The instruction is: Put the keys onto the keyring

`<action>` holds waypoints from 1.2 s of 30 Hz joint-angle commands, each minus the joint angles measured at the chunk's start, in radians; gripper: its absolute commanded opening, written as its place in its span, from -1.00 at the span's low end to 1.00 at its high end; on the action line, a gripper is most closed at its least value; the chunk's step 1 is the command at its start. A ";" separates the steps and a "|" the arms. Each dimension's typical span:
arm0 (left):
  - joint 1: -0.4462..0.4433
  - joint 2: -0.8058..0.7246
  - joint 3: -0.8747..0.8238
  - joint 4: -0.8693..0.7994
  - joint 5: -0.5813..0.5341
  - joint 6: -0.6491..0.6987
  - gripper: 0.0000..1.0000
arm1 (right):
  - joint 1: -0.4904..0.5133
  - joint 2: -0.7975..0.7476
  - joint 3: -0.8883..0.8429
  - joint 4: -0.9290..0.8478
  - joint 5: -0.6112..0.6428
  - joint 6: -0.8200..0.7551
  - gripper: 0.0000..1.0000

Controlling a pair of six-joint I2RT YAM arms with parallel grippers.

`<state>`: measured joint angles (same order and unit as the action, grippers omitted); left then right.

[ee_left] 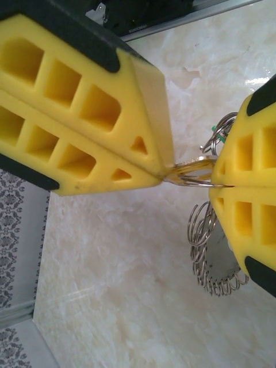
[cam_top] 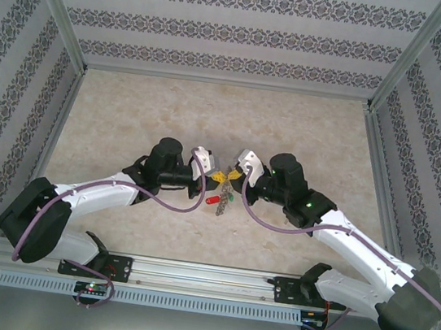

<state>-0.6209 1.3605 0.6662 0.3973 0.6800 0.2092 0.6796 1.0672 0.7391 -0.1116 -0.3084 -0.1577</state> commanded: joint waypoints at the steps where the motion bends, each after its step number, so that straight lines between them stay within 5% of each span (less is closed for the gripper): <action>1: -0.003 -0.015 -0.034 0.118 -0.018 -0.046 -1.00 | -0.029 -0.032 -0.029 0.032 0.056 0.057 -1.00; 11: -0.007 -0.008 -0.039 0.113 -0.008 -0.049 -1.00 | -0.033 -0.024 0.004 0.046 0.039 0.057 -1.00; 16: -0.010 -0.008 -0.020 0.063 -0.007 -0.027 -0.68 | -0.023 -0.026 0.023 0.039 0.000 0.038 -1.00; 23: -0.021 -0.007 0.029 -0.040 -0.014 0.036 -0.51 | -0.021 -0.026 0.022 0.032 -0.017 0.026 -1.00; 36: -0.031 0.021 0.083 -0.104 0.006 0.076 -0.50 | -0.020 -0.024 0.025 0.029 -0.068 0.014 -1.00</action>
<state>-0.6361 1.3682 0.7151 0.3328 0.6701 0.2527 0.6628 1.0584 0.7246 -0.1017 -0.3386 -0.1303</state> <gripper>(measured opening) 0.251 0.060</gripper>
